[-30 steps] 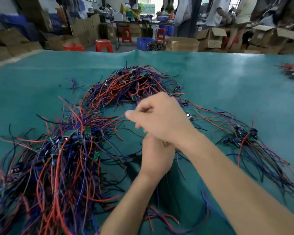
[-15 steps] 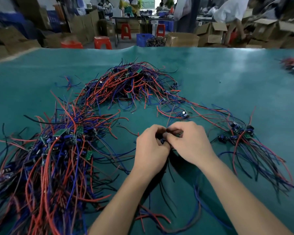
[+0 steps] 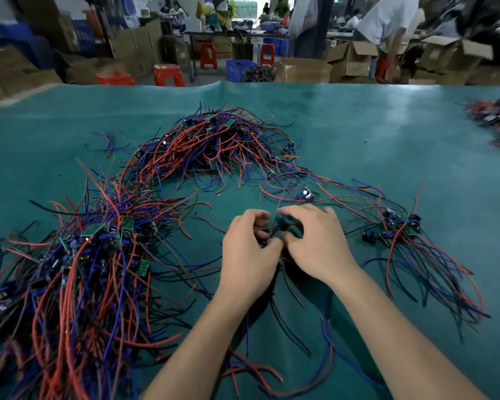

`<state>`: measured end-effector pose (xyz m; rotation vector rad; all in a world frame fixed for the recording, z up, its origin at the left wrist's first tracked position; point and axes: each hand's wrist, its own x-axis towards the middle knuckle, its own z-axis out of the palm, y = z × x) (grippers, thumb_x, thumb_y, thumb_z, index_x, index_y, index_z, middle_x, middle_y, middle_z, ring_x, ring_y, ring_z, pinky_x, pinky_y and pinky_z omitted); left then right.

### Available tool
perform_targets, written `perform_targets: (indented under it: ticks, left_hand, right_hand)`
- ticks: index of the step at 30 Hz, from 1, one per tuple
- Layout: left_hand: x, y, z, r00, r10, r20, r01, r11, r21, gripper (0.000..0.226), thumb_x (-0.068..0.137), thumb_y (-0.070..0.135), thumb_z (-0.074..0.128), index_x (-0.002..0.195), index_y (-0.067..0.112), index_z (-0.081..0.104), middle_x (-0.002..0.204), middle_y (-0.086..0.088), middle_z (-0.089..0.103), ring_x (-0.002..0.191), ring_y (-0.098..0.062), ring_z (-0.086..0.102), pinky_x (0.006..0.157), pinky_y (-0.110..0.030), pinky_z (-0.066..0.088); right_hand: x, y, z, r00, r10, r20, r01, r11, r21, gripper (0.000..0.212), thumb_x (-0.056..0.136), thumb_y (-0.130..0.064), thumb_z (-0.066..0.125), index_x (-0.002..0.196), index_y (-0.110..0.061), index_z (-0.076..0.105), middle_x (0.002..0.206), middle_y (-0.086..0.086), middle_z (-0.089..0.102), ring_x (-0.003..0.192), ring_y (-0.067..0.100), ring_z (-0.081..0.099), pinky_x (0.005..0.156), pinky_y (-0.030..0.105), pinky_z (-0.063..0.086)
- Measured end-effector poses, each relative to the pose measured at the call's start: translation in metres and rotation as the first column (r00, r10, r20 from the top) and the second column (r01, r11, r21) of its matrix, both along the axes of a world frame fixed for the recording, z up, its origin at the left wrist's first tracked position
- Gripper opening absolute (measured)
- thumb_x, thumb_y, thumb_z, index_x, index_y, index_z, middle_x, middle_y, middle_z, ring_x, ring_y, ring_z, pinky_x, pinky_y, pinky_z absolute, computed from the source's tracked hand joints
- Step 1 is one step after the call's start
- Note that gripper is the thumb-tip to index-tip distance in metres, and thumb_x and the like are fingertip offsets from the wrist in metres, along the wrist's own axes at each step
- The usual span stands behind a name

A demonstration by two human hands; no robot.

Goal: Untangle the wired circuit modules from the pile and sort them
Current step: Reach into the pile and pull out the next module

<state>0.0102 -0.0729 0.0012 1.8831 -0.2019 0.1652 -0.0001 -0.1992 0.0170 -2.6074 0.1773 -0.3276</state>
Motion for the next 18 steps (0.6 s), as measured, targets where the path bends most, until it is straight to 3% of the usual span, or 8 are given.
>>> perform_targets:
  ticks: [2, 6, 8, 10, 12, 14, 18]
  left_hand:
    - [0.000, 0.000, 0.001, 1.000, 0.005, 0.004, -0.005, 1.000, -0.028, 0.035, 0.074, 0.006, 0.065, 0.105, 0.023, 0.063, 0.103, 0.002, 0.062, 0.079, -0.013, 0.061, 0.086, -0.041, 0.054]
    - [-0.001, 0.002, 0.002, 0.999, 0.030, 0.012, -0.029, 0.996, -0.082, 0.035, 0.076, 0.007, 0.065, 0.101, 0.031, 0.060, 0.110, 0.008, 0.055, 0.084, -0.001, 0.061, 0.080, -0.020, 0.053]
    - [-0.002, 0.002, 0.004, 1.000, 0.016, 0.012, -0.014, 0.993, -0.118, 0.036, 0.076, 0.005, 0.065, 0.100, 0.031, 0.060, 0.110, 0.008, 0.054, 0.086, -0.001, 0.062, 0.079, -0.022, 0.055]
    - [-0.003, 0.002, 0.005, 0.999, -0.004, 0.036, 0.009, 0.991, -0.135, 0.034, 0.077, 0.004, 0.066, 0.102, 0.027, 0.062, 0.110, 0.007, 0.056, 0.086, -0.001, 0.063, 0.077, -0.030, 0.058]
    - [-0.004, 0.001, 0.005, 0.998, -0.022, 0.061, 0.030, 0.989, -0.148, 0.033, 0.078, 0.005, 0.068, 0.103, 0.024, 0.063, 0.111, 0.004, 0.056, 0.085, -0.004, 0.064, 0.074, -0.035, 0.059]
    - [-0.005, 0.000, 0.005, 0.997, -0.027, 0.068, 0.037, 0.989, -0.146, 0.034, 0.076, 0.007, 0.069, 0.105, 0.024, 0.063, 0.112, 0.005, 0.055, 0.080, -0.005, 0.063, 0.074, -0.038, 0.059]
    - [-0.005, 0.002, 0.003, 0.999, -0.013, 0.037, 0.017, 0.995, -0.102, 0.046, 0.073, 0.025, 0.070, 0.117, 0.028, 0.058, 0.109, 0.013, 0.059, 0.084, -0.004, 0.061, 0.077, -0.027, 0.051]
  right_hand:
    - [0.001, 0.001, -0.001, 0.999, -0.015, 0.044, 0.013, 0.999, 0.050, 0.033, 0.084, -0.020, 0.070, 0.116, -0.030, 0.074, 0.117, -0.005, 0.070, 0.112, 0.028, 0.054, 0.101, 0.036, 0.041]
    - [0.000, -0.003, 0.002, 0.976, -0.102, 0.190, 0.069, 0.982, 0.175, 0.007, 0.085, -0.023, 0.071, 0.085, -0.021, 0.078, 0.082, -0.009, 0.074, 0.091, 0.020, 0.064, 0.085, 0.034, 0.050]
    - [0.000, -0.004, 0.004, 0.971, -0.094, 0.218, 0.044, 0.973, 0.225, 0.024, 0.087, -0.034, 0.071, 0.072, -0.015, 0.073, 0.062, -0.005, 0.065, 0.069, 0.015, 0.058, 0.073, 0.034, 0.048]
    - [-0.002, 0.001, 0.006, 0.984, -0.048, 0.172, -0.007, 0.951, 0.310, 0.035, 0.084, -0.045, 0.068, 0.070, -0.014, 0.071, 0.060, 0.000, 0.062, 0.060, 0.012, 0.054, 0.063, 0.028, 0.043]
    - [-0.003, 0.006, 0.007, 0.994, 0.014, 0.107, -0.068, 0.852, 0.519, 0.024, 0.084, -0.037, 0.074, 0.073, -0.016, 0.074, 0.063, 0.000, 0.069, 0.058, 0.007, 0.057, 0.057, 0.026, 0.043]
    - [-0.002, 0.007, 0.007, 0.997, 0.030, 0.064, -0.067, 0.679, 0.731, 0.010, 0.084, -0.014, 0.080, 0.075, -0.015, 0.075, 0.069, 0.003, 0.075, 0.055, 0.008, 0.061, 0.052, 0.023, 0.046]
    - [-0.002, 0.000, 0.011, 0.995, -0.058, 0.086, -0.042, 0.539, 0.842, 0.014, 0.080, 0.000, 0.081, 0.076, -0.012, 0.075, 0.070, 0.008, 0.074, 0.065, 0.017, 0.068, 0.061, 0.028, 0.056]
